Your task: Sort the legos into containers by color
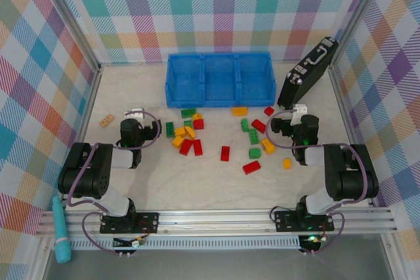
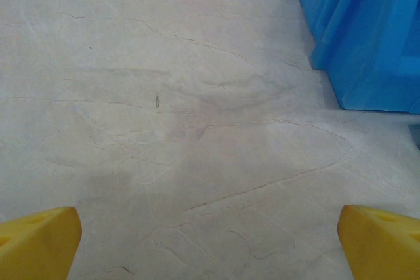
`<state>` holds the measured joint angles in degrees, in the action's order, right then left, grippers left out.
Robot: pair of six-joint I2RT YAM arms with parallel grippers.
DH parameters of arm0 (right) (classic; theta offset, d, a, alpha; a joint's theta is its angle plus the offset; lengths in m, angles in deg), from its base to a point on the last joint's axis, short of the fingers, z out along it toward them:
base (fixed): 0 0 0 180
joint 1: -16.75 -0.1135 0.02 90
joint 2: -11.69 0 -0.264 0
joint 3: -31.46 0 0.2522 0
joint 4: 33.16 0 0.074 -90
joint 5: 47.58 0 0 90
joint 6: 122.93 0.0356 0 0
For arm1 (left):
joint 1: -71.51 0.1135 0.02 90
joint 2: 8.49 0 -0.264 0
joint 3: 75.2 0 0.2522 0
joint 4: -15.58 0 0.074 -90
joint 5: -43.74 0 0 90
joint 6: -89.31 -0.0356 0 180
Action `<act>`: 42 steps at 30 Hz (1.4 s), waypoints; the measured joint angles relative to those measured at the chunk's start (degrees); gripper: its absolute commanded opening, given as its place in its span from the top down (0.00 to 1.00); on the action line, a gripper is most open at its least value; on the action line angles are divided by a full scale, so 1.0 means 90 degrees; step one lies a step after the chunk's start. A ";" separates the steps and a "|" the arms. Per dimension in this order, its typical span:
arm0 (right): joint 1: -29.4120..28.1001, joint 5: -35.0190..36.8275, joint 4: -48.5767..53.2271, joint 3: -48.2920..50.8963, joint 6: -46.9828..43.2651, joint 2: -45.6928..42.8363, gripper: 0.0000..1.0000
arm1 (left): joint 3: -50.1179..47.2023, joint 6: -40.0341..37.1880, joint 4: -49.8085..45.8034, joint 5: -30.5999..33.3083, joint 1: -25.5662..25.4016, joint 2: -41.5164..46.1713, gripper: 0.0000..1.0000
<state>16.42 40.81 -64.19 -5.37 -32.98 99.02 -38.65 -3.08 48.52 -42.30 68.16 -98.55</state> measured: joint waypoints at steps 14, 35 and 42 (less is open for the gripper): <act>0.0000 0.0000 0.0000 0.0000 0.0002 0.0000 0.01 | 0.0000 0.0002 0.0000 0.0000 0.0000 0.0000 0.00; 0.0000 -0.0097 0.4075 -0.1457 0.1107 -0.2125 0.01 | 0.0000 0.0000 0.0000 0.0000 0.0000 0.0000 0.00; 0.0000 -0.0505 0.6067 -0.1518 0.1836 -0.3007 0.02 | 0.0010 0.0002 0.0002 0.0000 0.0000 0.0000 0.00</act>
<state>16.42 36.27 -9.59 -19.03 -16.46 71.96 -38.56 -3.06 48.54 -42.30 68.16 -98.55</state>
